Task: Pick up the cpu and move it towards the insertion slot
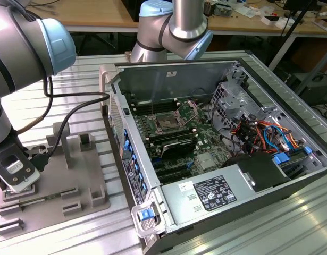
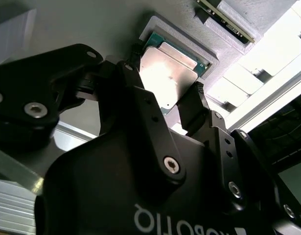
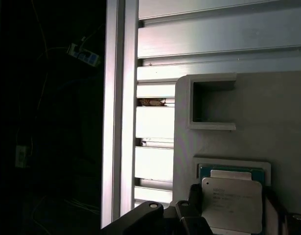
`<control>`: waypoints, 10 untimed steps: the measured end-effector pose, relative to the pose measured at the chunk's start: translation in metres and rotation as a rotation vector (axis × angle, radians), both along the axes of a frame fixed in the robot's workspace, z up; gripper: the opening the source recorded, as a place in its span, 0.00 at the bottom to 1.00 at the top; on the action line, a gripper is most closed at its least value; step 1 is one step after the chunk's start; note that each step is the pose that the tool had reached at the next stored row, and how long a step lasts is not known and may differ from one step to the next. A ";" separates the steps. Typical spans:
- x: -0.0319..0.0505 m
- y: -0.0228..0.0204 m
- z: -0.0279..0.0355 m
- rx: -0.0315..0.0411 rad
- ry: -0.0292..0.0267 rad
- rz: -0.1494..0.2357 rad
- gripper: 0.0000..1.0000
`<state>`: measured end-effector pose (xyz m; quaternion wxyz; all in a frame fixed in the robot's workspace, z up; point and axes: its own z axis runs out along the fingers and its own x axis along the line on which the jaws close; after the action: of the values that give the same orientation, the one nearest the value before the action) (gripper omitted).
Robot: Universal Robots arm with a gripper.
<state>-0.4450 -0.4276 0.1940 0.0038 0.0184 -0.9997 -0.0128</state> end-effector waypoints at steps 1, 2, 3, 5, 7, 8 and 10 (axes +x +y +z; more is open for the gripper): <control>0.0000 0.0000 0.0000 0.0000 0.0000 0.000 0.55; 0.0000 0.0000 0.0001 0.0000 -0.0001 0.000 0.55; 0.0000 0.0000 0.0005 -0.0001 0.0001 0.000 0.55; 0.0000 0.0000 0.0024 0.0000 0.0000 0.000 0.55; 0.0000 0.0001 0.0025 0.0010 0.0000 0.000 0.55; 0.0000 0.0000 0.0025 0.0017 0.0002 0.000 0.55; 0.0000 0.0000 0.0026 0.0033 0.0004 0.000 0.55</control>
<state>-0.4450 -0.4276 0.1965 0.0040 0.0184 -0.9997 -0.0145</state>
